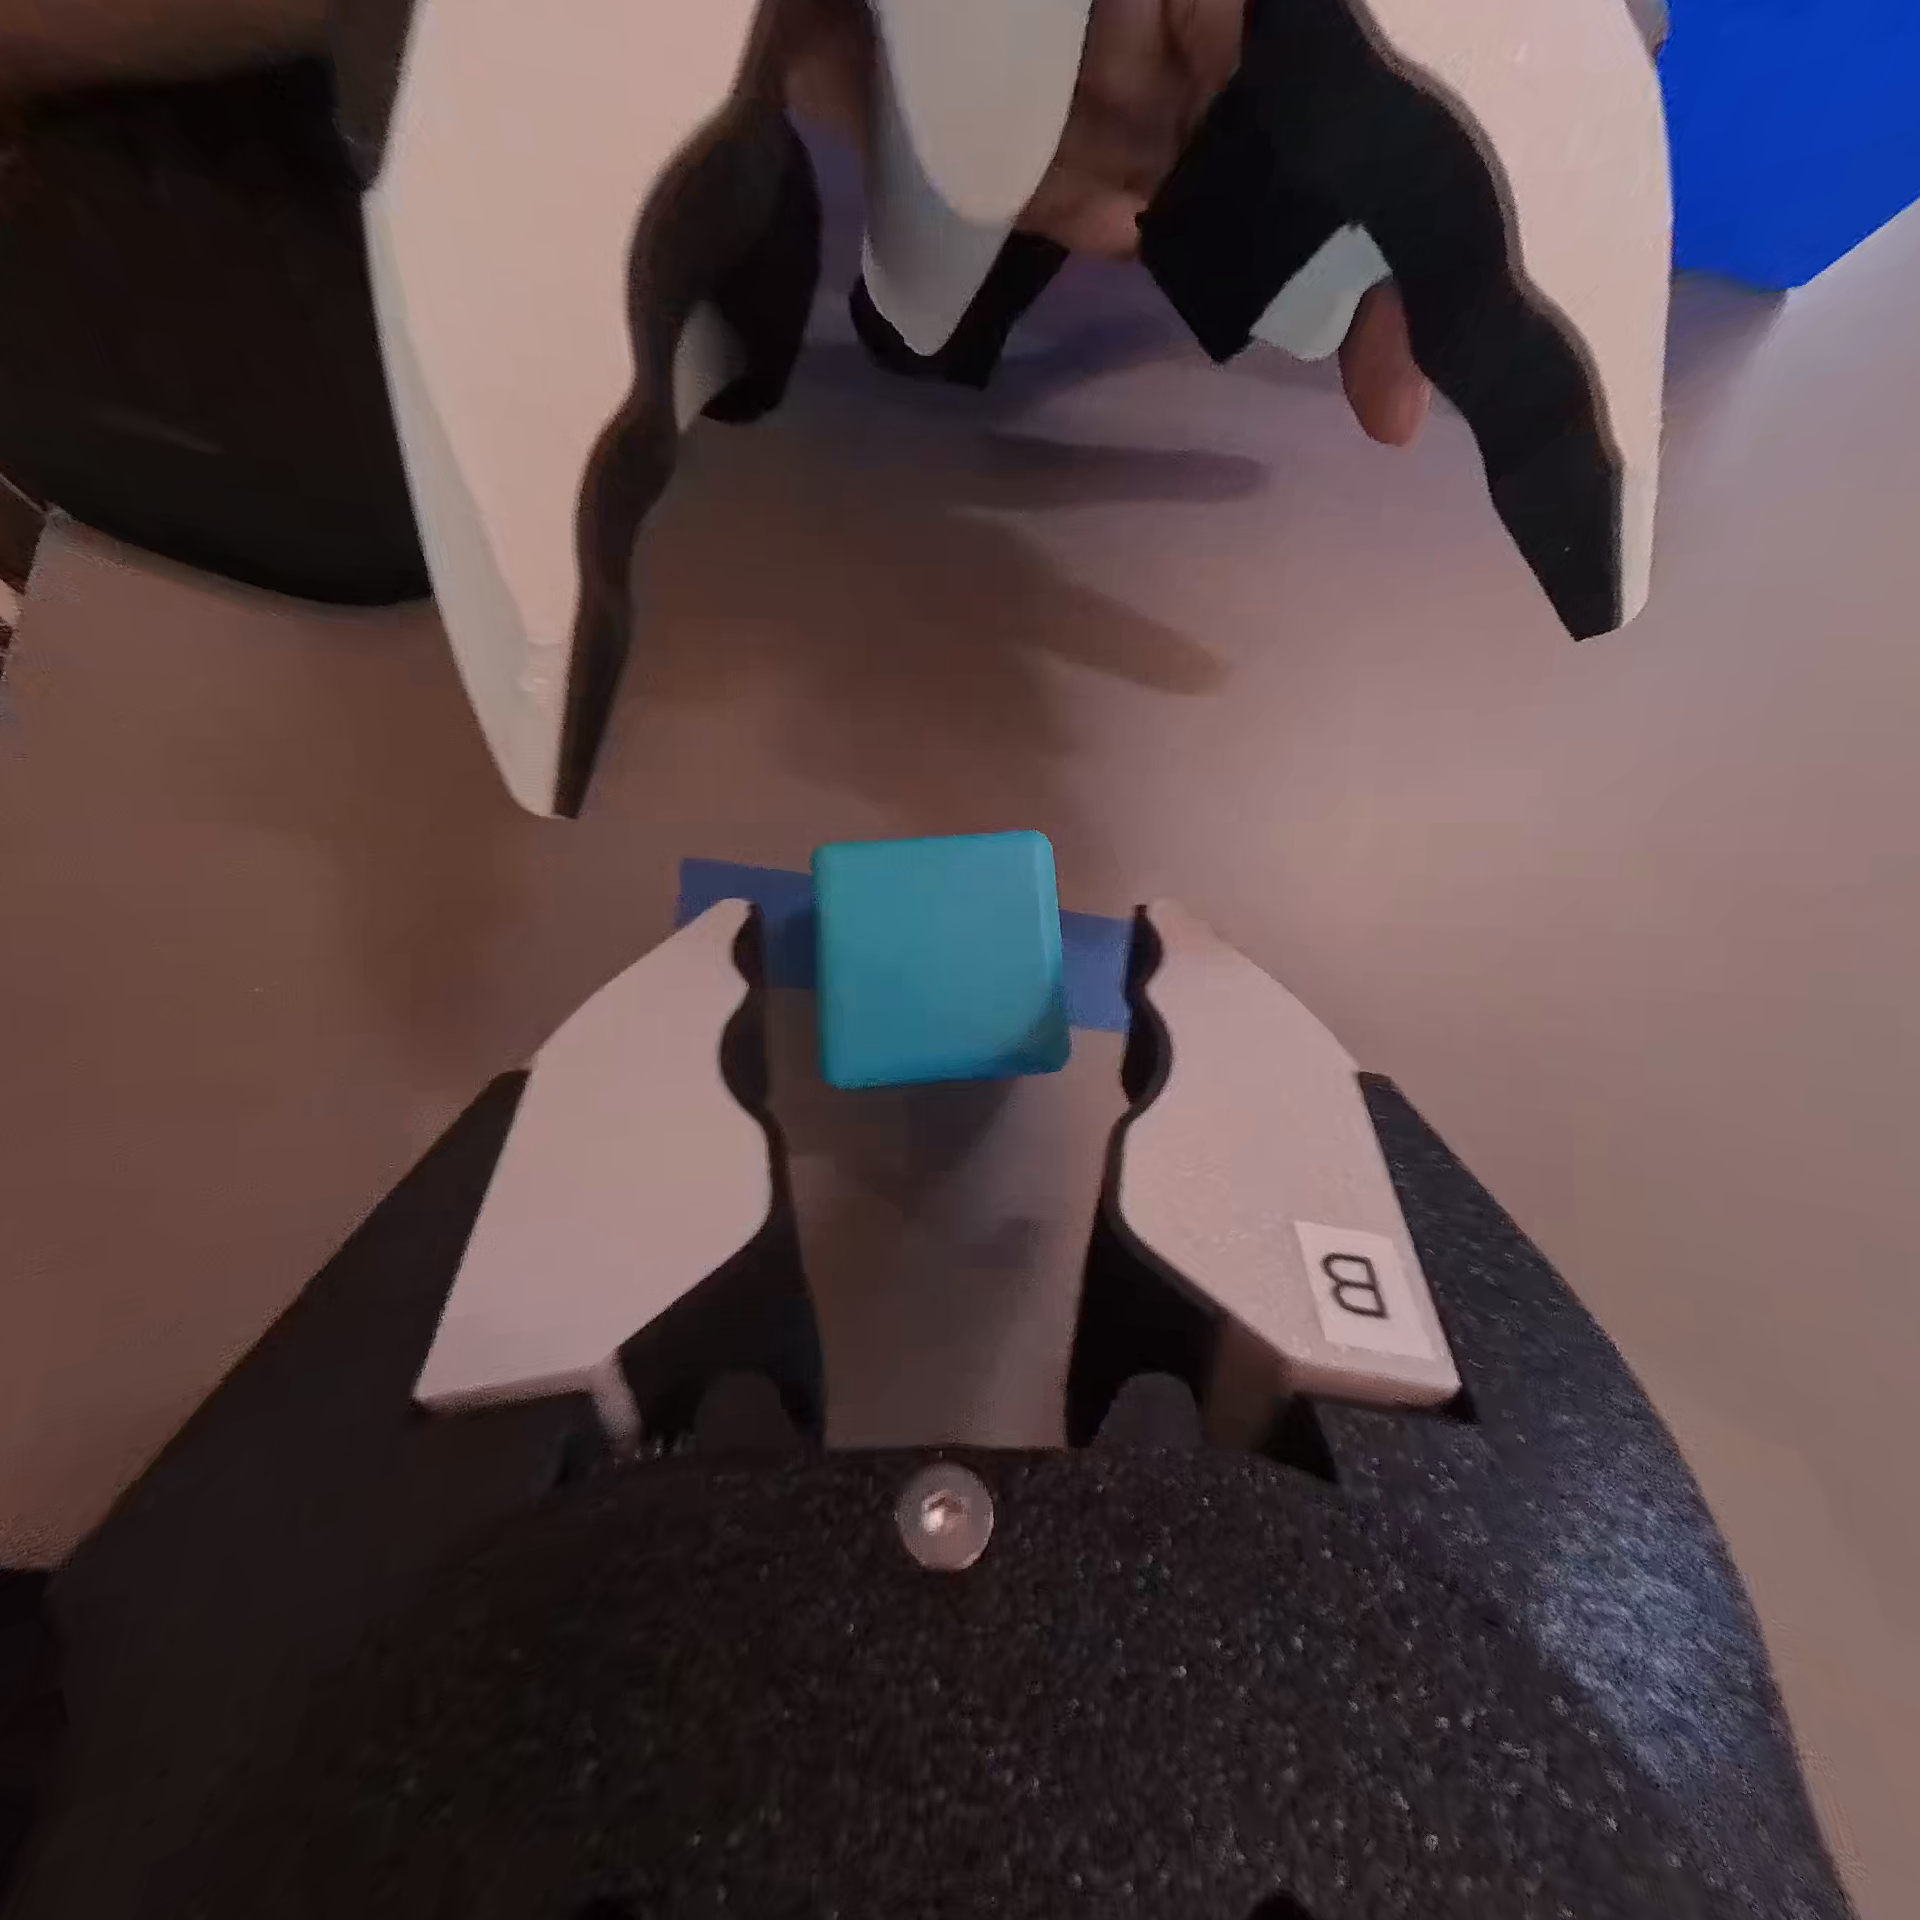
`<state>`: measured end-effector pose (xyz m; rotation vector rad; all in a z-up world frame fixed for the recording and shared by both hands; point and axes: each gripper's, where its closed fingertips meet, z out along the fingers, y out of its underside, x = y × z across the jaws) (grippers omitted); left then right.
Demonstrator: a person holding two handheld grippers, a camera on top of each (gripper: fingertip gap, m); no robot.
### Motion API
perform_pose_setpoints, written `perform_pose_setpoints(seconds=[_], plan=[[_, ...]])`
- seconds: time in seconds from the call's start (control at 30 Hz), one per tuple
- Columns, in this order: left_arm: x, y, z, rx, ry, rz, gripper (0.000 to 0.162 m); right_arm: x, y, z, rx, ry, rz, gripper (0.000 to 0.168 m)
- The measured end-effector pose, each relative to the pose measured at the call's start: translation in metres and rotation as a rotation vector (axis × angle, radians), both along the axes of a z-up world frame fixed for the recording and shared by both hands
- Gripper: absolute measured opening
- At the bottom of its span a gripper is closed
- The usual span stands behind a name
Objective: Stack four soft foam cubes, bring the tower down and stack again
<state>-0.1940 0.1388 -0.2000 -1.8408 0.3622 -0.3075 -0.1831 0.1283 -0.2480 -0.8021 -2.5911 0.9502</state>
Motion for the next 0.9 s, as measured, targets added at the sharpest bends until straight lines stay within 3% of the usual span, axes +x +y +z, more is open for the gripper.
perform_pose_setpoints(seconds=[0.03, 0.17, 0.3, 0.43, 0.53, 0.6, 0.7, 0.8, 0.9], plan=[[0.000, 0.000, -0.001, -0.003, 0.005, -0.001, 0.131, 0.000, 0.001, -0.002, 0.006, -0.005, -0.001, 0.051], [0.000, 0.000, -0.001, -0.002, 0.019, 0.001, 0.131, 0.001, 0.009, 0.007, 0.026, 0.016, -0.044, 0.048], [-0.002, 0.001, -0.002, -0.002, 0.036, 0.011, 0.131, 0.004, 0.039, 0.067, -0.004, 0.166, -0.221, 0.047], [-0.004, 0.003, -0.009, -0.031, 0.064, 0.028, 0.131, 0.041, 0.112, 0.139, -0.019, 0.375, -0.602, 0.047], [-0.001, 0.004, -0.011, -0.039, 0.083, 0.023, 0.131, 0.101, 0.195, 0.160, -0.019, 0.470, -1.015, 0.047], [0.003, 0.004, -0.012, -0.043, 0.104, 0.006, 0.131, 0.149, 0.242, 0.147, -0.048, 0.430, -1.260, 0.047], [0.008, 0.005, -0.013, -0.044, 0.133, -0.010, 0.130, 0.202, 0.285, 0.105, -0.086, 0.332, -1.492, 0.047], [0.009, 0.006, -0.016, -0.050, 0.146, -0.011, 0.130, 0.237, 0.306, 0.057, -0.049, 0.201, -1.629, 0.048], [0.007, 0.008, -0.016, -0.046, 0.163, -0.002, 0.130, 0.248, 0.311, 0.027, -0.008, 0.117, -1.669, 0.048]])
